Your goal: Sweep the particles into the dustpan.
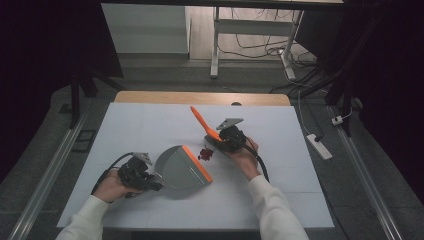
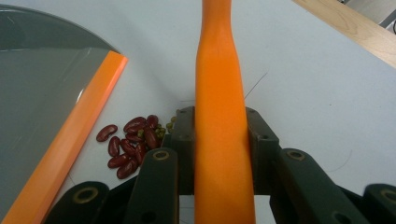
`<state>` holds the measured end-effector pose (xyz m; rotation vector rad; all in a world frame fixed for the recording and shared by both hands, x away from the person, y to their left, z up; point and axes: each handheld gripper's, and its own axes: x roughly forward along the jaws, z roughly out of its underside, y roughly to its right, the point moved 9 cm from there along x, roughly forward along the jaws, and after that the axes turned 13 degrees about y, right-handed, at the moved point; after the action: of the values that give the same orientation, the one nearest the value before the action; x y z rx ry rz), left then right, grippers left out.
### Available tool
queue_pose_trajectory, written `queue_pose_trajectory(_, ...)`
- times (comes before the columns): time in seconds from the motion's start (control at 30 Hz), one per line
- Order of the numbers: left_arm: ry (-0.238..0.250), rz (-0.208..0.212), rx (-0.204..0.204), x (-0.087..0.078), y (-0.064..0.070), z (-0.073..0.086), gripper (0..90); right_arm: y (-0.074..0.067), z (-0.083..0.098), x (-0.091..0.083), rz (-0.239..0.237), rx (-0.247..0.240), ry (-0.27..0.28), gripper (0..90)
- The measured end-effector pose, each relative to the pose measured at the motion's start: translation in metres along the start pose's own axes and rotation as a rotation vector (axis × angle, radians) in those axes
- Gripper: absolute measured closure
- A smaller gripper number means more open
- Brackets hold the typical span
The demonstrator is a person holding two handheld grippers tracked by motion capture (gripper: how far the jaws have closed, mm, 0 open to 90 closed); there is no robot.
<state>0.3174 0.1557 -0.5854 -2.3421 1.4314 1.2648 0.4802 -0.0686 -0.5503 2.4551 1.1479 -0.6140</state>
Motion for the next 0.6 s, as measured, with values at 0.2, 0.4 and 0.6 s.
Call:
queue_pose_trajectory(0.2, -0.002, 0.002, 0.000, 0.000, 0.000, 0.000, 62.1, -0.005, -0.001, 0.003, -0.010, -0.004, -0.006, 70.3)
queue_pose_trajectory(0.4, -0.003, 0.002, -0.001, 0.000, 0.001, 0.000, 62.1, -0.009, -0.001, 0.003, -0.018, -0.009, -0.013, 70.3)
queue_pose_trajectory(0.6, -0.005, 0.002, -0.001, 0.001, 0.001, 0.000, 62.1, -0.016, -0.003, 0.004, -0.035, -0.020, -0.016, 70.3)
